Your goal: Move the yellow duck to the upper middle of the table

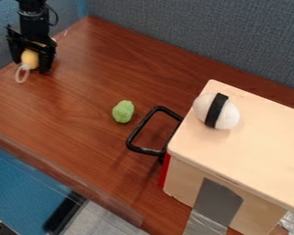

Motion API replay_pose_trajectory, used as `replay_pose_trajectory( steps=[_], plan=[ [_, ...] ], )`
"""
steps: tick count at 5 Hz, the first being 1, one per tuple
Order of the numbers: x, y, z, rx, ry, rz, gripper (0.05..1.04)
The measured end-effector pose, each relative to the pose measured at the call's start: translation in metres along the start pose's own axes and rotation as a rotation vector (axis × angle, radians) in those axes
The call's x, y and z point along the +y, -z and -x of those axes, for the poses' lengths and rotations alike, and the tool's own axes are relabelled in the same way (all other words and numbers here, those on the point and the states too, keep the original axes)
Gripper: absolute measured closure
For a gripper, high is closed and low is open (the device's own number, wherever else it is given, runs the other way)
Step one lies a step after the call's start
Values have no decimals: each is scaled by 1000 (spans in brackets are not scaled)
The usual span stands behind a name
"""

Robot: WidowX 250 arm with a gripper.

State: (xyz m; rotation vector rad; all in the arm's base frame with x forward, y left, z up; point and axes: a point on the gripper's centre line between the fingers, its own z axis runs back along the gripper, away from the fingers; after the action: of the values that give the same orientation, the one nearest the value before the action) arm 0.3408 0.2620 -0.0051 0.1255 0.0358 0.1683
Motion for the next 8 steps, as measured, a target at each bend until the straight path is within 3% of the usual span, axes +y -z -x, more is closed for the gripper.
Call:
replay_pose_trajectory(
  steps=[1, 2, 3, 4, 5, 6, 7, 8],
  plan=[
    [-4, 0, -3, -4, -2, 7, 415],
    [-30, -4, -9, -6, 26, 21, 620],
    [-85, -21, -24, -18, 16, 55, 662],
    [-146, -46, -40, -18, 62, 19, 662],
    [-187, -69, -52, -52, 115, 23, 664],
    [-238, -75, -57, -49, 207, 47, 664],
    [-278, -63, -59, -14, 292, 72, 664],
    [-277, -58, -57, 5, 283, 61, 582]
  ],
)
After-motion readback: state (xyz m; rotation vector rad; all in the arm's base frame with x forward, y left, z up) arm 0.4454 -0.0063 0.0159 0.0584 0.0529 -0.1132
